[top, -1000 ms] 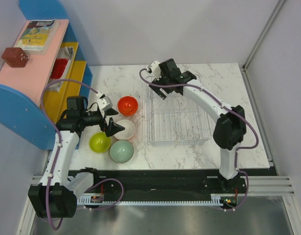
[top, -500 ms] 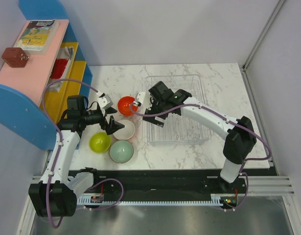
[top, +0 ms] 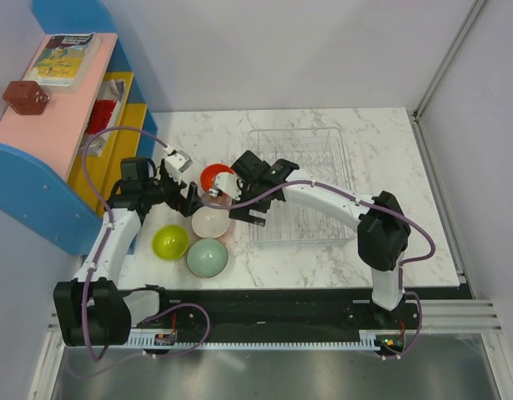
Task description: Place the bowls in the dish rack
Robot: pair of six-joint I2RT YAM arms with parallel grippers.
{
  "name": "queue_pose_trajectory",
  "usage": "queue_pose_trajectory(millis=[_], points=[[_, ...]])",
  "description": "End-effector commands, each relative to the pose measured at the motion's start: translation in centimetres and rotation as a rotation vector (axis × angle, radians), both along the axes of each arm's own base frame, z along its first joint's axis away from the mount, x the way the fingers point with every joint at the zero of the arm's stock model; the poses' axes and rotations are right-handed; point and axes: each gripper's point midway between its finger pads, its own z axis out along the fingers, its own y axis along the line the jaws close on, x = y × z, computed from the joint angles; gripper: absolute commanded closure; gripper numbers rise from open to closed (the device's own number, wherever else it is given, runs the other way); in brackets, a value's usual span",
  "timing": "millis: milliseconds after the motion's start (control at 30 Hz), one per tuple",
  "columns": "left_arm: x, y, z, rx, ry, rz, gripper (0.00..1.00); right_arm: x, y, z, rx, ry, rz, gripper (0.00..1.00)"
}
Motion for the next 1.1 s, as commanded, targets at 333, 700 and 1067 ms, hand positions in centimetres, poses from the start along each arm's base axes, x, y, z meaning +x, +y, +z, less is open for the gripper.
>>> queue_pose_trajectory(millis=[333,700,1067], points=[[3.2,1.2,2.1,0.009,-0.049,0.091,0.0,2.9,-2.7,5.2,0.008,-0.193,-0.095,0.02],[12.4,1.5,0.1,0.028,-0.014,0.155,0.02,7.0,-9.4,13.0,0.198,-0.345,-0.339,0.02],[15.7,1.0,-4.1,0.099,0.081,0.267,0.19,6.9,-11.6,17.4,0.342,-0.382,-0.403,0.02]])
